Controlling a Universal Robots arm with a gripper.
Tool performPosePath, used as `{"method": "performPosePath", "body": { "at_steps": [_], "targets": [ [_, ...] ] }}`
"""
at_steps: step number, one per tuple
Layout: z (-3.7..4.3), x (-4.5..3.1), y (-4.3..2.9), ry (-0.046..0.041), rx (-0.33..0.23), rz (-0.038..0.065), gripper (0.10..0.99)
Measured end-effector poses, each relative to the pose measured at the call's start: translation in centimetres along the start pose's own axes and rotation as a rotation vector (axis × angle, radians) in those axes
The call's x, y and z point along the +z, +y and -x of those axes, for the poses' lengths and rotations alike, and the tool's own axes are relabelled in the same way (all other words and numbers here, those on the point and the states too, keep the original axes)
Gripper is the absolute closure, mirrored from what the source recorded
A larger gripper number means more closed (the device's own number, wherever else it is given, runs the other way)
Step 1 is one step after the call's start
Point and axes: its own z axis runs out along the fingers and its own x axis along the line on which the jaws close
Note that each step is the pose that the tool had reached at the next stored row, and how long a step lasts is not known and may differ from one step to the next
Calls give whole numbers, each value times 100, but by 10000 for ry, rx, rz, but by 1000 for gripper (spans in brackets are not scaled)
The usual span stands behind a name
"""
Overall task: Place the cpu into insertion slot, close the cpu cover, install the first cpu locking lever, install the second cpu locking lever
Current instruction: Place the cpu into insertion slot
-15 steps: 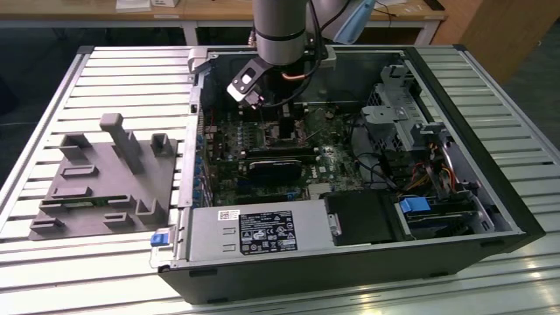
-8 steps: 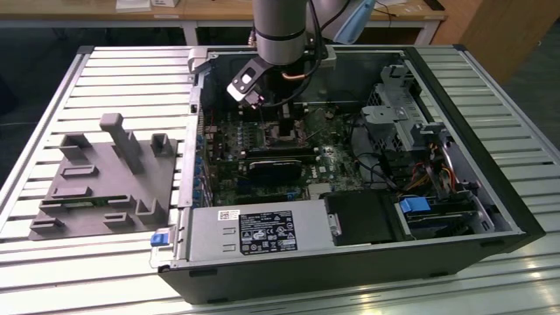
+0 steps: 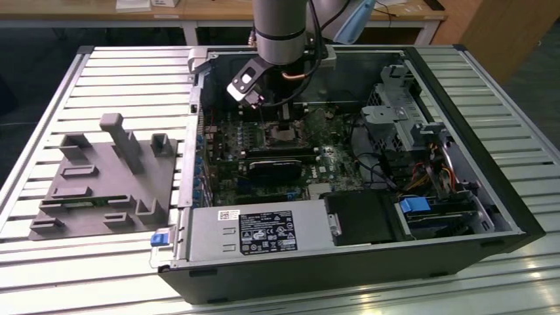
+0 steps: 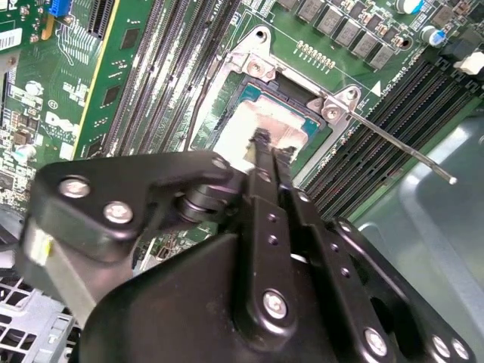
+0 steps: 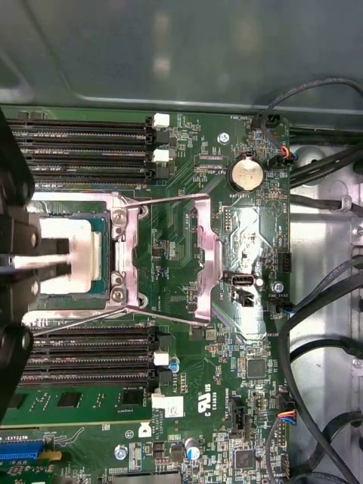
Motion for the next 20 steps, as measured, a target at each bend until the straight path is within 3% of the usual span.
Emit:
{"method": "performPosePath", "body": {
  "at_steps": [4,12,20],
  "targets": [
    [0,-2,0,0,0,0,984],
    [0,-13,1,-4,0,-3,984],
    [-3,-160,15,1,0,1,984]
  ]
}}
